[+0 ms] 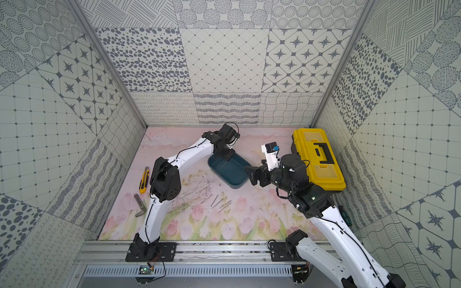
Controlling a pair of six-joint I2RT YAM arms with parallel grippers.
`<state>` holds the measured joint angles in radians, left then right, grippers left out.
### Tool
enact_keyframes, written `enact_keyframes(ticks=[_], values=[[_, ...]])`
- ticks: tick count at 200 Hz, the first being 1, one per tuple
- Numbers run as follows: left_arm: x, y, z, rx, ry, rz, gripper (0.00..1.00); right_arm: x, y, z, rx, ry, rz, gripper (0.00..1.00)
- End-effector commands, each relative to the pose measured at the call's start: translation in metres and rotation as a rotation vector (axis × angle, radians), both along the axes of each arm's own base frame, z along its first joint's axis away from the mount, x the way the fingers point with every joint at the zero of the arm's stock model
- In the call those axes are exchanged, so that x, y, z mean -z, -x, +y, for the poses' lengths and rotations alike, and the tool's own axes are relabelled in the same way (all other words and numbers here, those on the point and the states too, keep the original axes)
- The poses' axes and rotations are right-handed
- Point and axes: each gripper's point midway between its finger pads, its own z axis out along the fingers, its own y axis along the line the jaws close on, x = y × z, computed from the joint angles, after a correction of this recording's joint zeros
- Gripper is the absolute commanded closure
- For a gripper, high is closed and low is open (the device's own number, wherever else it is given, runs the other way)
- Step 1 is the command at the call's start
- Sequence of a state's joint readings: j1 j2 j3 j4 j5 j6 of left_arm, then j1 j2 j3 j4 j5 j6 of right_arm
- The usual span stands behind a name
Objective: Put the nails on the desktop into the storage box
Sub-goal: Pick up the nail from the center of the board.
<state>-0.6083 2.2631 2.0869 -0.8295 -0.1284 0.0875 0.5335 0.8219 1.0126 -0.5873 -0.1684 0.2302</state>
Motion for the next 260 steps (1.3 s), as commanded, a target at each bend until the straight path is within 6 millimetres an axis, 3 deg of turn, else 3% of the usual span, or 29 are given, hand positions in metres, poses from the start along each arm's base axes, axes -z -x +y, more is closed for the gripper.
enact_keyframes(ticks=[1, 55, 87, 119, 189, 223, 260], values=[[-0.024, 0.024, 0.02, -0.099, 0.012, 0.005, 0.57, -0.021, 0.0, -0.006, 0.023, -0.022, -0.083, 0.03], [-0.047, 0.096, 0.065, -0.281, 0.089, 0.044, 0.59, -0.055, 0.0, -0.027, 0.133, -0.077, -0.204, 0.03], [-0.032, 0.145, 0.082, -0.36, 0.1, 0.092, 0.61, -0.06, 0.01, -0.018, 0.057, -0.094, -0.217, 0.03], [-0.002, 0.174, 0.089, -0.411, 0.11, 0.15, 0.71, -0.058, 0.019, -0.008, -0.012, -0.129, -0.181, 0.03], [0.062, 0.192, 0.087, -0.392, 0.069, 0.24, 0.82, -0.057, 0.03, -0.005, -0.048, -0.169, -0.148, 0.04], [0.077, 0.191, 0.078, -0.307, 0.058, 0.256, 0.81, -0.056, 0.029, -0.002, -0.055, -0.173, -0.135, 0.04], [0.079, 0.189, 0.072, -0.24, 0.054, 0.252, 0.78, -0.052, 0.024, 0.001, -0.056, -0.166, -0.116, 0.04]])
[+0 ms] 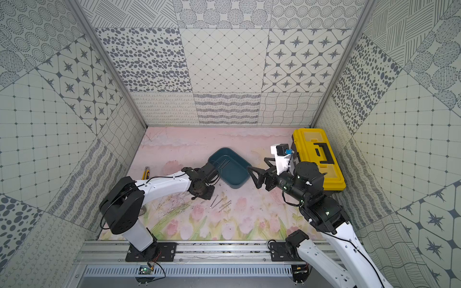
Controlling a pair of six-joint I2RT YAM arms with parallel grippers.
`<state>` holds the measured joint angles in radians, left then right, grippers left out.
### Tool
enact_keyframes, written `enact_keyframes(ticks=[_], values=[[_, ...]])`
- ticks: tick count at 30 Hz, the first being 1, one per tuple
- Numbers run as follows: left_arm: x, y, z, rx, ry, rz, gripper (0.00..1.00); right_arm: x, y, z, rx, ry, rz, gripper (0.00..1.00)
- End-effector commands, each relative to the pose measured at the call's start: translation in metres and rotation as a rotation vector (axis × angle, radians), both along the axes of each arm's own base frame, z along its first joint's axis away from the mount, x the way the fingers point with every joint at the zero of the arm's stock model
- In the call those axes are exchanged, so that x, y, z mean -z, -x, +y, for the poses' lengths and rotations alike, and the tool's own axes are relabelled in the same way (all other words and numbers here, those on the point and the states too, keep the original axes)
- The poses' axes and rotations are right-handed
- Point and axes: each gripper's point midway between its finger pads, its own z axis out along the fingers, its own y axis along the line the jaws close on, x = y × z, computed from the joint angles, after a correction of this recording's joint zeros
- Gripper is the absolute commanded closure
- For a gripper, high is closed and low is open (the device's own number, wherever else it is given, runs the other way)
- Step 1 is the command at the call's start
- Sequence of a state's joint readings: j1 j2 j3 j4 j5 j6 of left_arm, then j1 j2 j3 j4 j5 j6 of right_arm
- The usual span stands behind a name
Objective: Put the nails on the desktop into the storage box
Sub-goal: Pick up the nail from the center of the board.
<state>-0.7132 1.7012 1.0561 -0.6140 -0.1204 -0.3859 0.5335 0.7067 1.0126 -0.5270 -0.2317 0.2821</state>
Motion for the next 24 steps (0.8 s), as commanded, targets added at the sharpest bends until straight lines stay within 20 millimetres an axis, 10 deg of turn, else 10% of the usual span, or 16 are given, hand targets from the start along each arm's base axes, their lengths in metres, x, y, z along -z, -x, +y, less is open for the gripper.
enact_keyframes(ticks=[1, 24], values=[[0.001, -0.007, -0.019, 0.091, 0.059, -0.024, 0.78, -0.007, -0.002, 0.005, -0.012, -0.022, -0.008, 0.04], [0.013, 0.008, -0.011, 0.134, 0.032, 0.018, 0.78, -0.006, -0.011, 0.011, -0.018, -0.016, 0.01, 0.04]])
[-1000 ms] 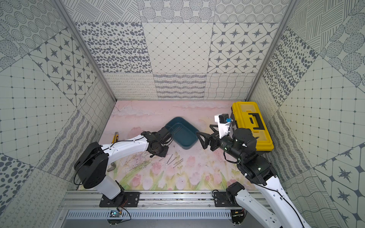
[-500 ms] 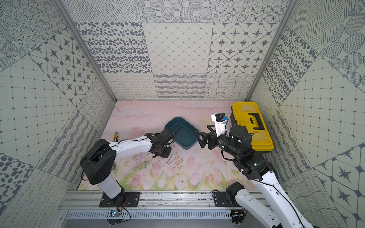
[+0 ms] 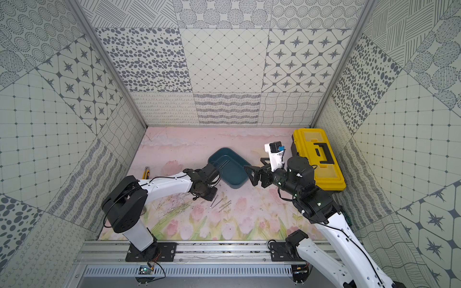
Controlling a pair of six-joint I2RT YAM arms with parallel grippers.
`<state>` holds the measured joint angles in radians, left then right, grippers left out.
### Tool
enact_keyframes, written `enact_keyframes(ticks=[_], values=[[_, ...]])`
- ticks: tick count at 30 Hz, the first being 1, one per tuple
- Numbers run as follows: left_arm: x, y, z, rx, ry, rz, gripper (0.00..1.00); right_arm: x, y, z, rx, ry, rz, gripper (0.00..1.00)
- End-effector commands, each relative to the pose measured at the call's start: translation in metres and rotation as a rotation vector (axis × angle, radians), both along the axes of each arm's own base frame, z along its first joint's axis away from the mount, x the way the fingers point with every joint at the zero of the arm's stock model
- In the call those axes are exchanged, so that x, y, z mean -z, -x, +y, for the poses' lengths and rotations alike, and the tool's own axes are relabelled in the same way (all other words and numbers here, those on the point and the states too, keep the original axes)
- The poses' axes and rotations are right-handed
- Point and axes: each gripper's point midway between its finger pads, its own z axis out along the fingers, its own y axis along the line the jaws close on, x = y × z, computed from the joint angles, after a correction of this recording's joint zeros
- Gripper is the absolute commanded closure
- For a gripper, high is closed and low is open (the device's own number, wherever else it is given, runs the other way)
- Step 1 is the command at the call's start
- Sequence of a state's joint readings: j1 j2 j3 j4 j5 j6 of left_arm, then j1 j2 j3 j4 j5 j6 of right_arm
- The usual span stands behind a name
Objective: Put the nails on the desktop into the storage box
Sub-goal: Pick up the nail from the center of the board.
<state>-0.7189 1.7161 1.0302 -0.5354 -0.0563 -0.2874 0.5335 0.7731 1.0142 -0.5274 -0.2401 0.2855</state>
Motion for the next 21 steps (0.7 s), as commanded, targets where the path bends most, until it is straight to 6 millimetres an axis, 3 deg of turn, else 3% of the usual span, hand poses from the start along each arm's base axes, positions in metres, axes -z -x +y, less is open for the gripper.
enact_keyframes(ticks=[1, 9, 21], values=[[0.005, 0.007, 0.005, 0.016, -0.021, 0.016, 0.78, -0.023, 0.002, 0.002, -0.011, -0.045, -0.051, 0.04], [0.005, 0.006, 0.009, 0.02, -0.041, 0.008, 0.78, -0.022, 0.001, 0.003, -0.017, -0.044, -0.049, 0.04], [0.024, 0.017, 0.014, 0.006, -0.04, 0.105, 0.78, -0.025, 0.002, 0.001, -0.011, -0.042, -0.064, 0.04]])
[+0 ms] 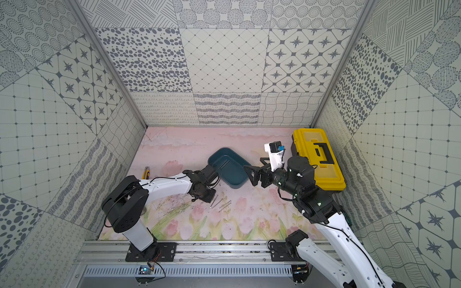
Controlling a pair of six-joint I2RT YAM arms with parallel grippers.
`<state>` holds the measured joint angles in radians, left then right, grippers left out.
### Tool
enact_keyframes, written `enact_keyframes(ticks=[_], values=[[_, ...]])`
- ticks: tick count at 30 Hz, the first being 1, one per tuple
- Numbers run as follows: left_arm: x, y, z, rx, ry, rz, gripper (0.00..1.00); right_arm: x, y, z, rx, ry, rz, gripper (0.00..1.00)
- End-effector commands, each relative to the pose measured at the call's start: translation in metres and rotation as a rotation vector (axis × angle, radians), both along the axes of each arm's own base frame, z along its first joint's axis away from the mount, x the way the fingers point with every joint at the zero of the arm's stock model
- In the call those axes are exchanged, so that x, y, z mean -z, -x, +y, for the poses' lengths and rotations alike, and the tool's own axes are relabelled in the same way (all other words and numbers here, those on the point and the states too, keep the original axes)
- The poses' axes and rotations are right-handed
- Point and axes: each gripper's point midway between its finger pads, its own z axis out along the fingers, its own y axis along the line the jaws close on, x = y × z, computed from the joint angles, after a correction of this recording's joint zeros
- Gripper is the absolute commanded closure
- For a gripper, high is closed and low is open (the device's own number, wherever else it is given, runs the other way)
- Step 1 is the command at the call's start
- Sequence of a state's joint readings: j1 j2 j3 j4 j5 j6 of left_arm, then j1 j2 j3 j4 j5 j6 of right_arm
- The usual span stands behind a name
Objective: Put the nails on the desktop into the storage box
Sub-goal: Pick up the nail from the center of the board.
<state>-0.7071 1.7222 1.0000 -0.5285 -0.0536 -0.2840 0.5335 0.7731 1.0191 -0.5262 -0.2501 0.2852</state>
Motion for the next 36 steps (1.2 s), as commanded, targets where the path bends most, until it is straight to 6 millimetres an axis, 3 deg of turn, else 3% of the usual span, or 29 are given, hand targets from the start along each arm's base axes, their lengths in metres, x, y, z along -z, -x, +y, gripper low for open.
enact_keyframes(ticks=[1, 11, 18, 36], values=[[0.015, 0.014, 0.004, 0.015, -0.019, 0.093, 0.8, -0.024, 0.001, 0.0, 0.0, -0.037, -0.063, 0.04], [0.016, 0.018, 0.002, -0.005, -0.026, 0.097, 1.0, -0.028, 0.004, -0.005, 0.015, -0.036, -0.089, 0.04], [0.014, 0.02, 0.003, -0.027, -0.055, 0.093, 1.0, -0.022, 0.004, -0.005, 0.014, -0.031, -0.08, 0.04], [-0.026, 0.016, 0.012, -0.032, -0.07, 0.018, 1.0, -0.014, 0.0, 0.0, -0.001, -0.04, -0.067, 0.04]])
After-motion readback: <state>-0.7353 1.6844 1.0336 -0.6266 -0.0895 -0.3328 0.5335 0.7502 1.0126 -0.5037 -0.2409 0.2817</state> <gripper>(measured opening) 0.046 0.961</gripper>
